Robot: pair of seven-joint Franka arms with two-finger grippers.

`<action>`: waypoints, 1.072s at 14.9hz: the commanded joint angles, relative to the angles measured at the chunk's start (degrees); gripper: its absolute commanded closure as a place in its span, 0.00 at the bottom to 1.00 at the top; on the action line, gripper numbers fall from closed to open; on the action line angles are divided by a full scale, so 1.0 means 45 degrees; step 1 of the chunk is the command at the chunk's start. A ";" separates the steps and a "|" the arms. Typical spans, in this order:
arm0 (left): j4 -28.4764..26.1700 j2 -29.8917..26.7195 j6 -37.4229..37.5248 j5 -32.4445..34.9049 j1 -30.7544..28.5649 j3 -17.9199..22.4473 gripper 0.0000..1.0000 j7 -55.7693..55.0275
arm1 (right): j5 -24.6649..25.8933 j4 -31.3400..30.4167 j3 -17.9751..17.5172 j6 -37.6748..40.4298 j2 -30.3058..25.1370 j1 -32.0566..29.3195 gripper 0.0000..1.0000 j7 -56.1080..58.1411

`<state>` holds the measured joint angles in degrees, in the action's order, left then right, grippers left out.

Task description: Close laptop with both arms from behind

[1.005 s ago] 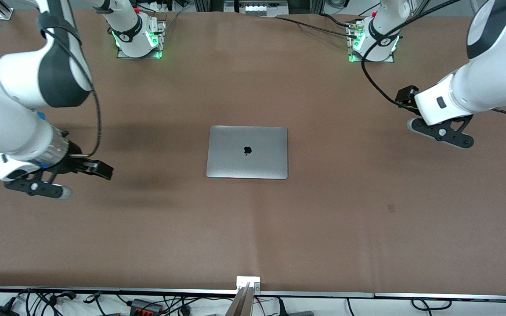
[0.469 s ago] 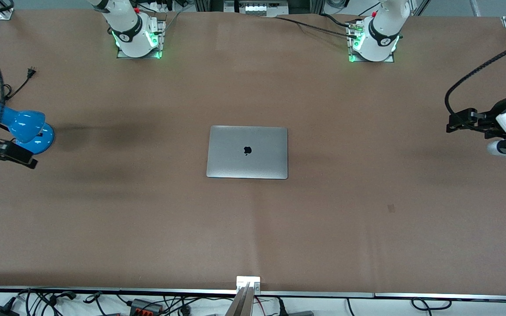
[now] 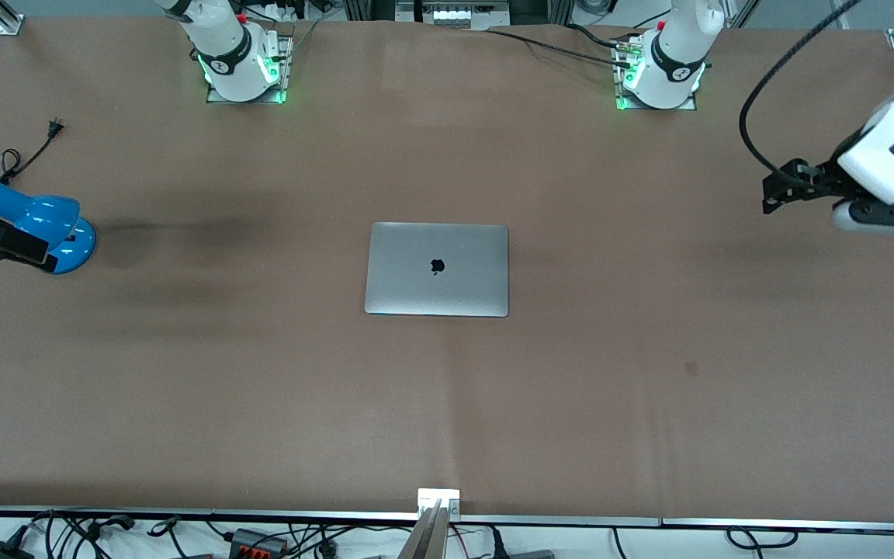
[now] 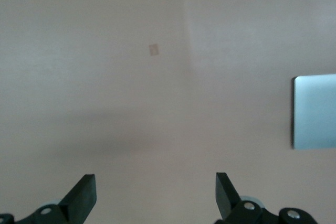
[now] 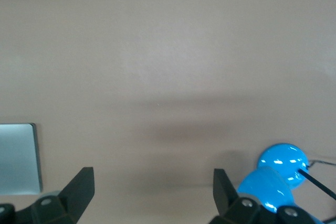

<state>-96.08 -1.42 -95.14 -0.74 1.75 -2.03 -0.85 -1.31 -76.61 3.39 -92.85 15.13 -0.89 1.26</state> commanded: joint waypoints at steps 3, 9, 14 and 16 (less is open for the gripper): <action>-0.1015 -0.1033 -0.0637 -0.0168 0.0509 0.0237 0.00 0.0517 | 0.0426 -0.4023 -0.0226 -0.1572 -0.2694 -0.0134 0.00 0.0287; 0.1078 0.0393 0.1241 -0.0168 0.0470 0.0217 0.00 0.1302 | 0.0916 -0.5804 -0.0324 -0.1495 -0.4199 -0.0114 0.00 0.0190; 0.1078 0.0413 0.1260 -0.0168 0.0334 0.0237 0.00 0.1282 | 0.0818 -0.5885 -0.0344 -0.1477 -0.4338 -0.0036 0.00 0.0170; 0.1078 0.0413 0.1279 -0.0168 0.0314 0.0354 0.00 0.1282 | 0.0818 -0.5827 -0.0324 -0.1418 -0.4339 -0.0075 0.00 0.0248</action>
<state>-93.04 -0.18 -90.94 -1.16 3.37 -1.09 3.68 2.13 -101.43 2.23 -98.69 -2.96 -0.86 1.53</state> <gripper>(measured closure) 0.000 0.000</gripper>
